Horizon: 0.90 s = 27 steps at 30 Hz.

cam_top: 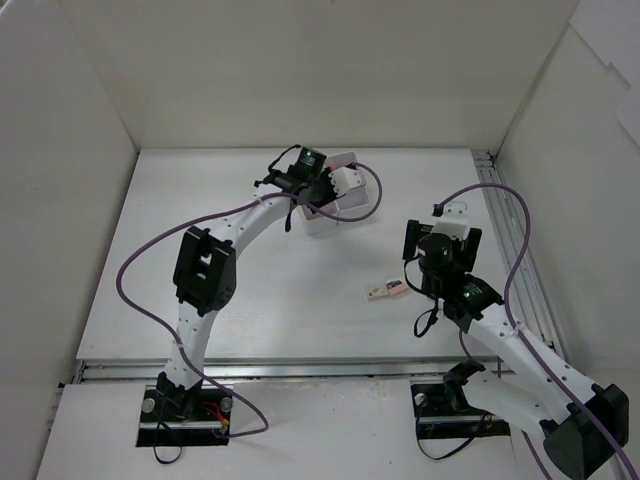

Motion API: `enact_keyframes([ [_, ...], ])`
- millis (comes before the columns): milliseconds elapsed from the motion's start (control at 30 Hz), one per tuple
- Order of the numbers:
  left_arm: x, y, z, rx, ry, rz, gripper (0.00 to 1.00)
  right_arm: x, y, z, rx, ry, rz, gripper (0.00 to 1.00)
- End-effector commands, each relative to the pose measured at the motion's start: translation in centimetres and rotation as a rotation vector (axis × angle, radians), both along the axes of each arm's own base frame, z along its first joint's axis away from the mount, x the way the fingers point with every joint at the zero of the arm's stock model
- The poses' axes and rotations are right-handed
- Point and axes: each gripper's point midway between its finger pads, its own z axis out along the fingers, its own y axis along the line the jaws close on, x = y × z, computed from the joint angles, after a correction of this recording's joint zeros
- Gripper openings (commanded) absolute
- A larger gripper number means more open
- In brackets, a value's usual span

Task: Sort the stationery into containers
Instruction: Place the stationery in the storage box, then pick up the stationery from the center of the board.

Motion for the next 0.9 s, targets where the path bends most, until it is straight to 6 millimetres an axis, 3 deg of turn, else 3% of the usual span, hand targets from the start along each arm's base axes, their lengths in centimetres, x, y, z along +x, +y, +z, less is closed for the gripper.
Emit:
enact_keyframes([
  [0, 1.4, -0.8, 3.3, -0.039, -0.119, -0.004, 0.06, 0.9, -0.1, 0.9, 0.007, -0.046, -0.036, 0.98],
  [100, 1.9, -0.7, 2.2, -0.025, -0.11, 0.021, 0.07, 0.9, 0.1, 1.0, 0.011, -0.044, -0.025, 0.98],
  [167, 1.9, -0.8, 1.6, -0.03, -0.088, 0.032, 0.15, 0.8, 0.1, 1.1, 0.022, -0.047, -0.025, 0.98],
  [333, 1.8, 0.0, 2.4, -0.055, -0.065, 0.045, 0.52, 0.6, 0.4, 1.3, 0.05, -0.054, -0.003, 0.98],
  [400, 1.6, 0.0, 3.0, -0.065, -0.064, 0.046, 0.58, 0.4, 0.7, 1.3, 0.061, -0.048, 0.019, 0.98],
  [500, 0.6, 0.0, 5.6, -0.111, -0.071, 0.044, 0.71, -0.2, 1.7, -0.2, 0.111, 0.009, 0.056, 0.98],
  [567, 0.0, -0.2, 7.2, -0.142, -0.071, 0.031, 0.88, -0.7, 2.0, -1.3, 0.159, 0.049, 0.047, 0.98],
  [600, -0.9, -0.6, 9.0, -0.173, -0.085, 0.019, 0.99, -0.9, 2.2, -1.6, 0.2, 0.057, 0.031, 0.98],
  [667, -2.1, -1.2, 10.6, -0.211, -0.088, 0.0, 1.0, -1.4, 2.1, -2.5, 0.218, 0.095, 0.005, 0.98],
  [700, -2.7, -0.9, 12.8, -0.243, -0.116, 0.0, 0.99, -1.4, 2.2, -2.8, 0.228, 0.113, -0.006, 0.98],
  [767, -3.4, -0.9, 14.9, -0.291, -0.126, 0.041, 0.99, -1.8, 2.7, -4.0, 0.265, 0.168, -0.023, 0.98],
  [800, -3.4, -0.4, 16.0, -0.31, -0.137, 0.083, 0.99, -1.9, 2.7, -4.4, 0.279, 0.184, -0.038, 0.98],
  [833, -4.1, 0.3, 18.6, -0.37, -0.144, 0.136, 1.0, -2.0, 3.1, -4.8, 0.326, 0.191, -0.062, 0.98],
  [867, -4.4, 0.8, 19.5, -0.387, -0.151, 0.19, 0.99, -2.3, 3.1, -5.4, 0.334, 0.217, -0.075, 0.98],
])
